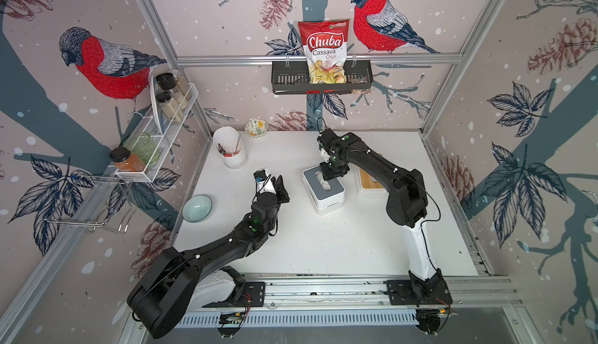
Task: Put the tissue paper into the tissue box
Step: Close the box lid on the tissue box.
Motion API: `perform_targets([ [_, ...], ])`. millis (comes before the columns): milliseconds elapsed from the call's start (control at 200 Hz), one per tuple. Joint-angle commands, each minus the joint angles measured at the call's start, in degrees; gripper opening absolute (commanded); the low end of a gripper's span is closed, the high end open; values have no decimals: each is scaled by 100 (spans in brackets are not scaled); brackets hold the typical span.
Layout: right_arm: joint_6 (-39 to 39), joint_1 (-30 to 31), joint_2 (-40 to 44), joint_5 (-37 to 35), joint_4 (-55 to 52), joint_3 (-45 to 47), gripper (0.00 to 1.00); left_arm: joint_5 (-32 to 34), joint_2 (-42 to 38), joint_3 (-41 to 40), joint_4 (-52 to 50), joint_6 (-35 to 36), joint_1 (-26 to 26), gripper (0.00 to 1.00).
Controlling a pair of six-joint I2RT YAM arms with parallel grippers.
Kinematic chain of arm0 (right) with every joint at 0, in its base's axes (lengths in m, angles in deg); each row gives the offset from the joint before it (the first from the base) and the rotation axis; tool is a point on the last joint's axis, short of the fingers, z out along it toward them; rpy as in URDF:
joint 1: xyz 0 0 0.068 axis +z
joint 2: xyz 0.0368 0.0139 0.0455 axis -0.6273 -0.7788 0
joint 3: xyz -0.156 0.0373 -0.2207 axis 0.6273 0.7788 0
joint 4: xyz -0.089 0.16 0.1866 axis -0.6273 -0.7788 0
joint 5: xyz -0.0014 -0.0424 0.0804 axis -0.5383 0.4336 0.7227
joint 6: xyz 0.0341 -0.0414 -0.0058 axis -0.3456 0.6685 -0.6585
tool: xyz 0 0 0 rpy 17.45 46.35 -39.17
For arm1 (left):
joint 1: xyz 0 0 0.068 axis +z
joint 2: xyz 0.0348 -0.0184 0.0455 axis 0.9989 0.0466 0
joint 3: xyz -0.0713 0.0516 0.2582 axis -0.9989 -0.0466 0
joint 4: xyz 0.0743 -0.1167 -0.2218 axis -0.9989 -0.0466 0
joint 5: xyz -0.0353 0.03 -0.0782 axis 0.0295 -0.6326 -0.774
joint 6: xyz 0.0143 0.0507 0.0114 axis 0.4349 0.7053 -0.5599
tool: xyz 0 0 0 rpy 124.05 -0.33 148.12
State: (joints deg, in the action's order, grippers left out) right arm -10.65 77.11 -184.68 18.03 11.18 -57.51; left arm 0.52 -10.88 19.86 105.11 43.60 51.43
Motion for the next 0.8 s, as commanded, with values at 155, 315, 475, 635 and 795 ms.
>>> perform_targets([
  [155,102,33,-238,-93,196,-314,12,-82,58,25,257,79,26,30],
  [315,58,85,135,-229,823,345,10,-104,125,58,270,90,22,30],
  [475,2,270,667,-594,1540,1183,6,-114,195,86,270,107,24,30],
  [635,-127,461,1188,-980,2344,2098,4,-127,216,94,274,95,22,30],
  [795,-305,543,1464,-1181,2931,2656,2,-130,218,77,266,82,22,30],
])
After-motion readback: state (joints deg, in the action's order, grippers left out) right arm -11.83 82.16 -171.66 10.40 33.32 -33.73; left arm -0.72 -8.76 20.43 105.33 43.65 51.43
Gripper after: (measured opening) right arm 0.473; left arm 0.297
